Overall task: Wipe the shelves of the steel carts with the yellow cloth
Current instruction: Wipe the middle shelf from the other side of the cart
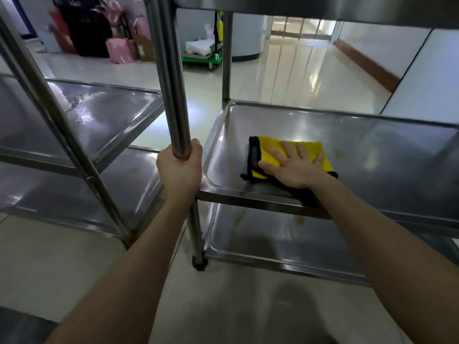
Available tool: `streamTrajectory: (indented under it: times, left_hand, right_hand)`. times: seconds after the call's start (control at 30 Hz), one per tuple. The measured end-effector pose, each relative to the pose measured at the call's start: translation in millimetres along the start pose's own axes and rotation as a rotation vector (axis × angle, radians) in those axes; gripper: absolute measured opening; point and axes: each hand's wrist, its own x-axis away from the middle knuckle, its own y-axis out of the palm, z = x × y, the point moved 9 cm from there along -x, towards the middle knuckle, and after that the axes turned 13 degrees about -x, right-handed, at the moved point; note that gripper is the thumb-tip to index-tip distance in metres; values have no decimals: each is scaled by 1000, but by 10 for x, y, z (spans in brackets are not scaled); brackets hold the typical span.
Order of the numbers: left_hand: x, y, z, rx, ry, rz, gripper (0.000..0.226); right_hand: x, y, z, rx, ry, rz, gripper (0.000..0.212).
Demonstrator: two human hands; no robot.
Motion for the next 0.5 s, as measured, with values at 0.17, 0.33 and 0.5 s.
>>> streamTrajectory:
  times: [0.17, 0.33, 0.5]
  left_hand:
    - [6, -11, 25, -3, 76, 20, 54]
    - [-16, -14, 27, -29, 98, 60, 53]
    - [-28, -22, -8, 12, 45, 51, 53]
  right_hand:
    - [-906, -133, -435, -28, 0, 48, 95]
    - [-1337, 7, -1243, -36, -81, 56, 85]
    - [-906, 174, -1439, -39, -156, 48, 81]
